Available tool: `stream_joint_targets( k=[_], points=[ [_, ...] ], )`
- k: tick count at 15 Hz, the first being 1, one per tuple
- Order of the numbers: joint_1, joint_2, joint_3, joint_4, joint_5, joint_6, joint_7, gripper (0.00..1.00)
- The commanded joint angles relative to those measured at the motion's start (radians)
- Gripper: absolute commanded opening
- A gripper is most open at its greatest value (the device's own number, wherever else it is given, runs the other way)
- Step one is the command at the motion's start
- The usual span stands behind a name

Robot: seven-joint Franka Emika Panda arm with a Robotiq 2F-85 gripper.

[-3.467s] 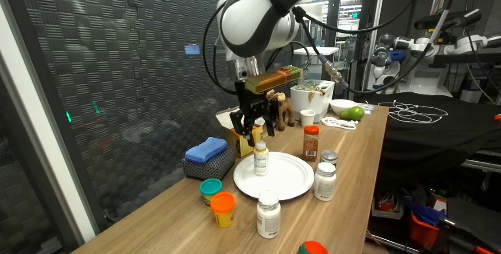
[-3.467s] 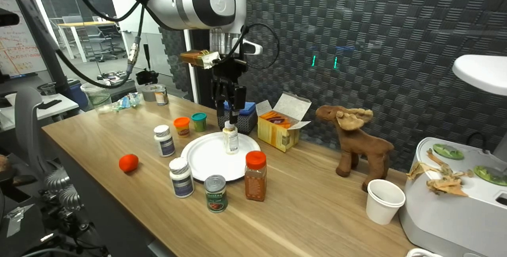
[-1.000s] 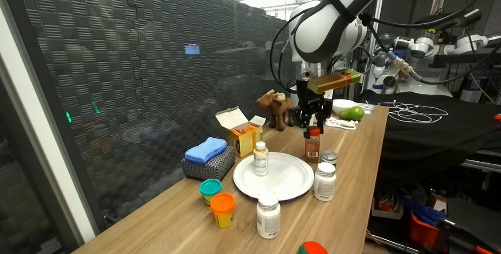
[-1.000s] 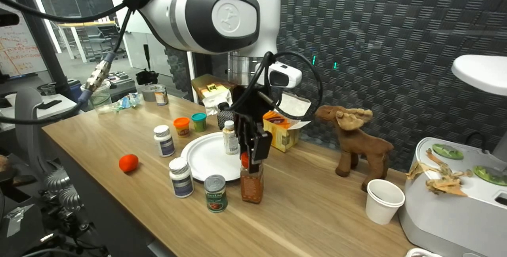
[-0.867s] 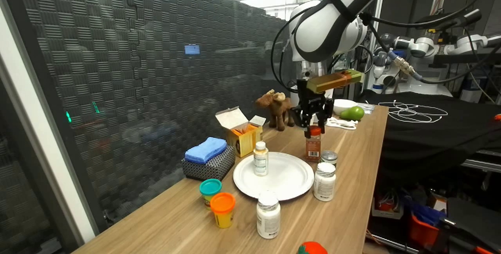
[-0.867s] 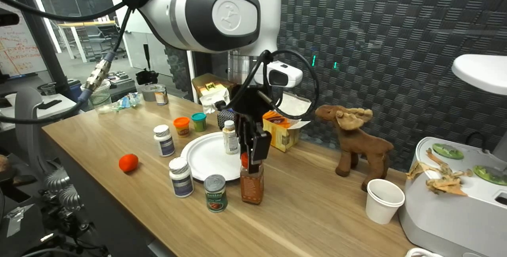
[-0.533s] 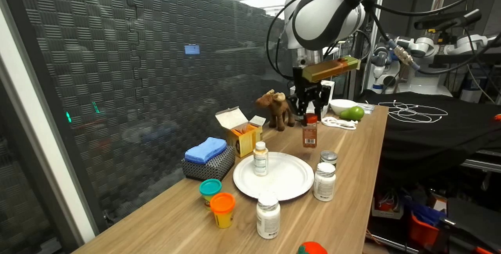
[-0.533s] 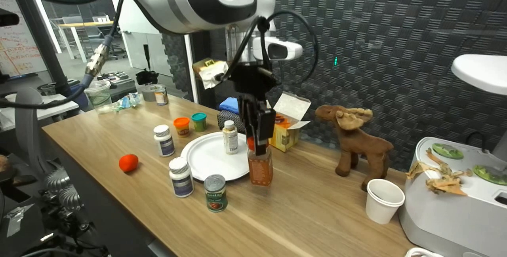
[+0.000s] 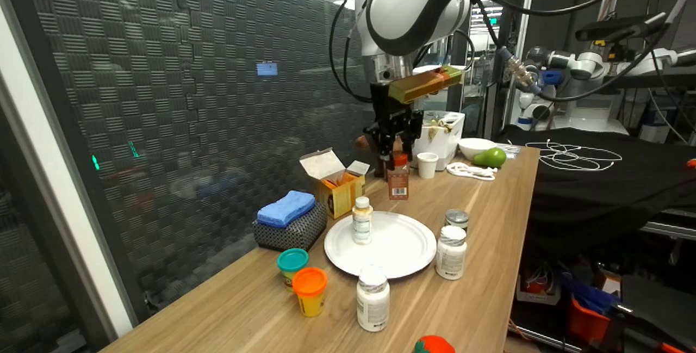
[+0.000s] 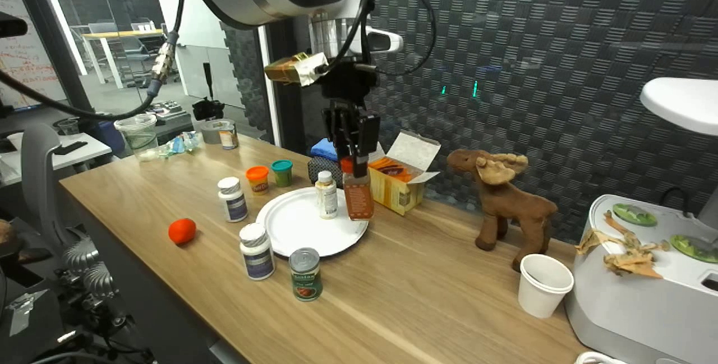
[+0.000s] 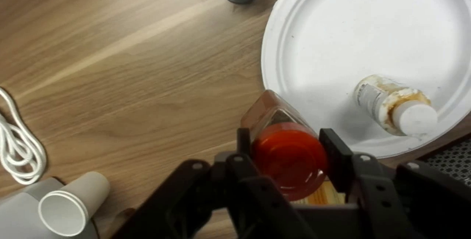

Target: Put the bottles on the red object on the plate

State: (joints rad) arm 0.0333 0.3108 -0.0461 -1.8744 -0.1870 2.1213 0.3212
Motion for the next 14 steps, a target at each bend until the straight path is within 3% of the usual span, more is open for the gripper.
stream_joint_targets(
  k=[1, 6, 14],
  points=[
    [-0.005, 0.077, 0.026, 0.087, 0.049, -0.034, -0.117, 0.24],
    [-0.015, 0.146, 0.046, 0.124, 0.12, -0.026, -0.236, 0.24],
    [-0.025, 0.189, 0.055, 0.161, 0.163, -0.015, -0.296, 0.24]
  ],
)
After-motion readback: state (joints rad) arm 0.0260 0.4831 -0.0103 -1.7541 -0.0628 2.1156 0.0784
